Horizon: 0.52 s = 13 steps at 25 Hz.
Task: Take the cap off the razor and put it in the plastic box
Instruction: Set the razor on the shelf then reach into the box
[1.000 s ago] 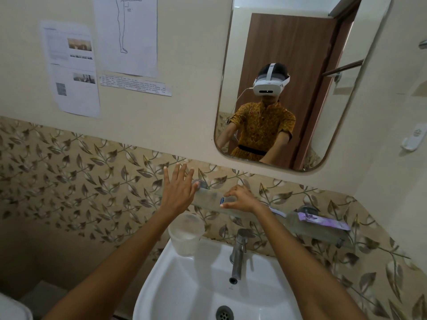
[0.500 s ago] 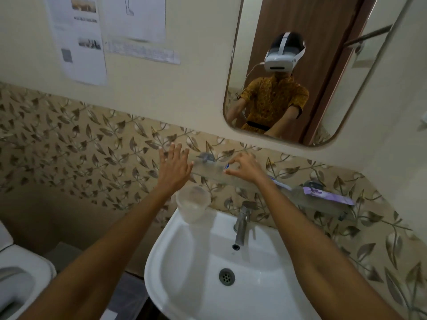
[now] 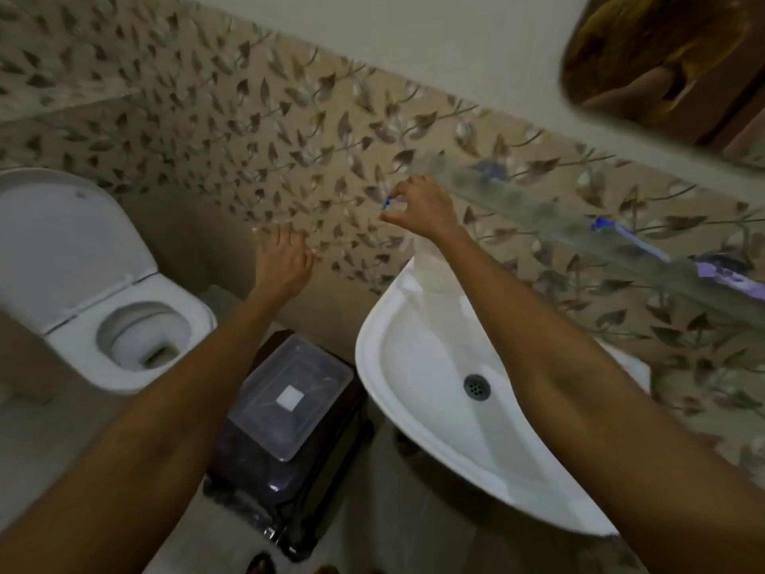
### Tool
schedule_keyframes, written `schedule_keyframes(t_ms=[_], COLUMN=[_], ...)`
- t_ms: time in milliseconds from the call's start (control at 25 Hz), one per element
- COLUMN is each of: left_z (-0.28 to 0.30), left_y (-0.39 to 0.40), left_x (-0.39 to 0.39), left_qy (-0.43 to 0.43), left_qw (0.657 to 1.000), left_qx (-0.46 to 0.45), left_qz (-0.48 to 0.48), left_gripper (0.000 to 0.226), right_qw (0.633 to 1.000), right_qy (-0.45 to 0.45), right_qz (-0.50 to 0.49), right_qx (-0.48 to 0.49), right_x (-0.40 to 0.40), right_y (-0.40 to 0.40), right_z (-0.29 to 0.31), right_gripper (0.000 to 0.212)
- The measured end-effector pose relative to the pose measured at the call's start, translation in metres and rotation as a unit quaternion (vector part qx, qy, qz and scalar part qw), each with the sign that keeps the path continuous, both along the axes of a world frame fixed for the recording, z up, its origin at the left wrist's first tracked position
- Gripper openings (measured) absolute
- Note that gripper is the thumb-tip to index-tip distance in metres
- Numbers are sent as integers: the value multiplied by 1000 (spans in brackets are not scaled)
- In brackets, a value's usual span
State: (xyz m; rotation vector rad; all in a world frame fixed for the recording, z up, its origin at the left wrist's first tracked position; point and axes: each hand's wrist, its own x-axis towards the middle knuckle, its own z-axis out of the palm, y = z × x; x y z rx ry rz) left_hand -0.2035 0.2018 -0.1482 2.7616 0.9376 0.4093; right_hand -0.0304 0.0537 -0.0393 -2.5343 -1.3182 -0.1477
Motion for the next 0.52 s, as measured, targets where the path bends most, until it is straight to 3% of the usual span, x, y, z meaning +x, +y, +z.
schedule_keyframes(t_ms=[280, 520], left_z=[-149, -240], left_y=[4, 2], left_x=[-110, -157], left_qy=[188, 245], left_qw=[973, 960], left_qx=[-133, -136], left_qz=[20, 2], left_gripper=[46, 52], right_qw=[972, 949], right_qy=[159, 220], right_qz=[79, 49], right_qx=[-153, -221], right_x=[-118, -167], right_y=[69, 61], right_z=[-177, -322], right_gripper=[47, 52])
